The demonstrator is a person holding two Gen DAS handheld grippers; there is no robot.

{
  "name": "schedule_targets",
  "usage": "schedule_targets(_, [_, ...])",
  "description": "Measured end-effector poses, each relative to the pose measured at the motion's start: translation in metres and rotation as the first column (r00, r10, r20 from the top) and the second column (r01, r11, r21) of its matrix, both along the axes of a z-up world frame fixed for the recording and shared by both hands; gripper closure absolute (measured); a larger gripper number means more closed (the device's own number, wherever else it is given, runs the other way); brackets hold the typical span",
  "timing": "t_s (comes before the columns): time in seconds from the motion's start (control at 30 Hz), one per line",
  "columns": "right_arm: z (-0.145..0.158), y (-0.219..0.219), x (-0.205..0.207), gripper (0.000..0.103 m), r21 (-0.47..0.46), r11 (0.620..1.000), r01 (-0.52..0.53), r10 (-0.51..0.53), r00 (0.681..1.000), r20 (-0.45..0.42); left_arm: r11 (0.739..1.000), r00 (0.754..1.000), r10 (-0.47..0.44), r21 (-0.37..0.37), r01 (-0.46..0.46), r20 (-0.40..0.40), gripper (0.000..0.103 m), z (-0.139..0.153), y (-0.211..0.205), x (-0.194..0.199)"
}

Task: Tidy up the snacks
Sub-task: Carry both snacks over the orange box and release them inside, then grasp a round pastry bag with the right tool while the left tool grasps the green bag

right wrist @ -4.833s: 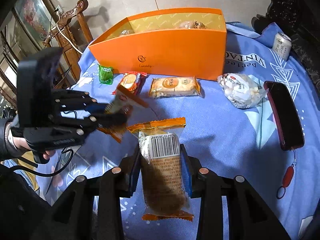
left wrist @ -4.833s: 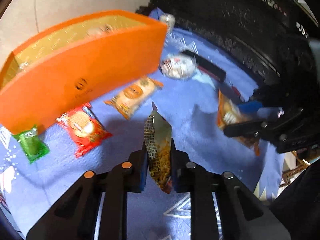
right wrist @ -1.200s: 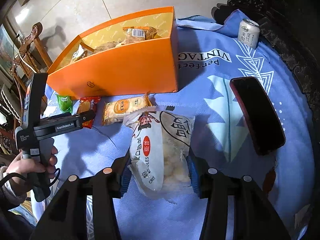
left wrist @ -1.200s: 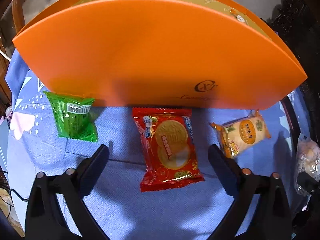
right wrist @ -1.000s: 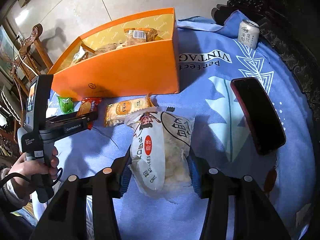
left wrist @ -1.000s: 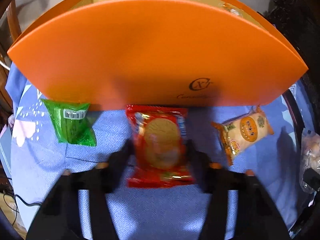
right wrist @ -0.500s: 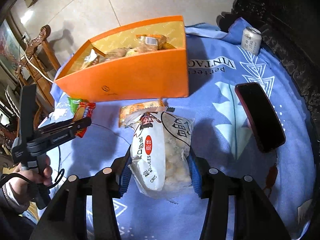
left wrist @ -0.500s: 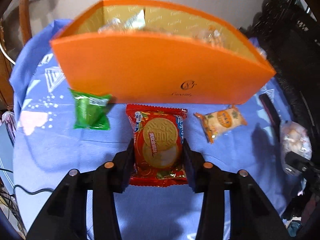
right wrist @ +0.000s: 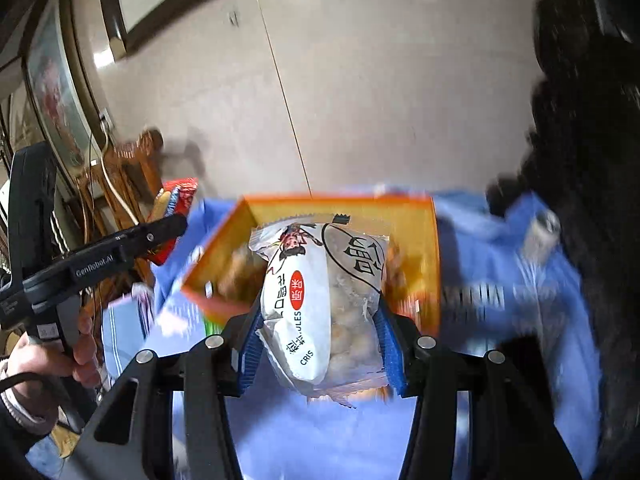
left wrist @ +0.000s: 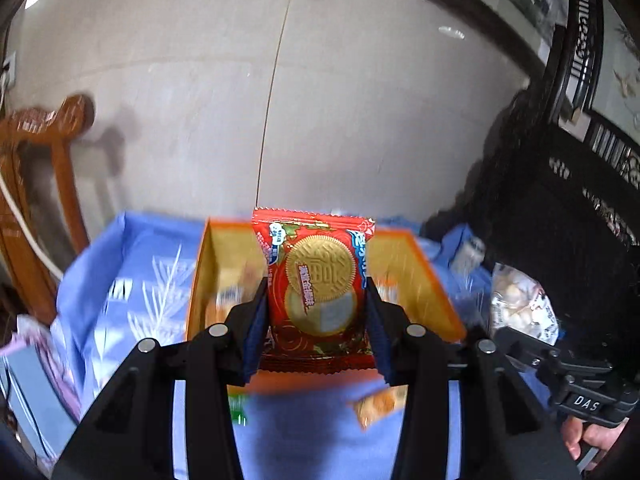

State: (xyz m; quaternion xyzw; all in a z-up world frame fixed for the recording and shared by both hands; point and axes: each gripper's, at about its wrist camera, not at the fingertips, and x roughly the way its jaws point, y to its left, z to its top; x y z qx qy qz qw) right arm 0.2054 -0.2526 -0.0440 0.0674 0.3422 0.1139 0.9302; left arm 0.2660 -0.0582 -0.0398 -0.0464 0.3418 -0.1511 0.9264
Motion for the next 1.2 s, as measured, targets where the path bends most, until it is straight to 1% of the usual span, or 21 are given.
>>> schedule_targets(0.07, [0.012, 0.002, 0.018, 0.052, -0.002, 1.0, -0.005, 0.005, 0.999, 0.034, 1.0, 1.0, -0.001, 0.006, 0.001, 0.017, 0.06, 0.012, -0.004, 0.016])
schedule_targets(0.13, [0.018, 0.004, 0.033, 0.052, -0.001, 1.0, -0.007, 0.007, 0.999, 0.045, 1.0, 1.0, -0.001, 0.012, 0.001, 0.024, 0.06, 0.018, -0.004, 0.031])
schedule_targets(0.23, [0.024, 0.007, 0.061, 0.052, 0.0, 1.0, -0.013, 0.013, 0.998, 0.057, 0.999, 1.0, -0.002, 0.033, 0.001, 0.026, 0.06, 0.018, -0.008, 0.056])
schedule_targets(0.33, [0.023, 0.012, 0.085, 0.051, -0.016, 1.0, -0.018, 0.019, 0.998, 0.061, 0.999, 1.0, 0.003, 0.047, -0.003, 0.006, 0.06, 0.012, -0.012, 0.075])
schedule_targets(0.37, [0.021, 0.014, 0.091, 0.048, -0.017, 1.0, -0.023, 0.024, 0.998, 0.06, 0.999, 1.0, 0.005, 0.048, -0.004, -0.009, 0.048, 0.008, -0.013, 0.083])
schedule_targets(0.4, [0.02, 0.018, 0.096, 0.032, -0.025, 0.999, -0.023, 0.025, 0.998, 0.064, 0.998, 0.999, 0.025, 0.059, -0.023, -0.027, 0.019, 0.006, -0.014, 0.089])
schedule_targets(0.43, [0.021, 0.019, 0.1, 0.024, -0.037, 0.999, -0.013, 0.016, 0.998, 0.068, 0.996, 0.997, 0.057, 0.071, -0.054, -0.041, 0.007, 0.003, -0.012, 0.092])
schedule_targets(0.47, [0.023, 0.021, 0.101, 0.017, -0.049, 0.999, 0.004, 0.0, 0.997, 0.075, 0.993, 0.995, 0.095, 0.073, -0.091, -0.043, 0.005, 0.003, -0.009, 0.093])
schedule_targets(0.53, [0.028, 0.022, 0.095, 0.016, -0.045, 0.999, 0.017, -0.012, 0.994, 0.113, 0.994, 0.994, 0.102, 0.053, -0.1, -0.032, 0.005, 0.004, -0.003, 0.091])
schedule_targets(0.6, [0.029, 0.023, 0.089, 0.015, -0.045, 0.999, 0.02, -0.015, 0.993, 0.119, 0.991, 0.993, 0.113, 0.072, -0.111, -0.026, 0.005, 0.003, -0.001, 0.089])
schedule_targets(0.8, [0.022, 0.023, 0.07, 0.015, -0.017, 0.999, 0.027, -0.025, 0.995, 0.092, 0.989, 0.991, 0.128, 0.077, -0.125, -0.043, 0.005, 0.001, 0.006, 0.082])
schedule_targets(0.97, [0.016, 0.022, 0.042, 0.014, -0.012, 0.999, 0.046, -0.045, 0.996, 0.073, 0.989, 0.991, 0.128, 0.084, -0.124, -0.043, 0.004, 0.002, 0.011, 0.063])
schedule_targets(1.1, [0.002, 0.017, 0.015, 0.009, -0.013, 0.995, 0.101, -0.1, 0.994, 0.048, 0.987, 0.989, 0.142, 0.084, -0.137, -0.048, 0.004, -0.007, 0.024, 0.037])
schedule_targets(1.17, [-0.013, 0.013, 0.004, 0.009, -0.01, 0.991, 0.135, -0.135, 0.991, 0.009, 0.984, 0.987, 0.151, 0.1, -0.144, -0.06, 0.004, -0.02, 0.035, 0.018])
schedule_targets(1.2, [-0.024, 0.011, -0.002, 0.009, -0.01, 0.987, 0.162, -0.162, 0.986, -0.025, 0.984, 0.986, 0.151, 0.103, -0.144, -0.068, 0.004, -0.025, 0.039, 0.012])
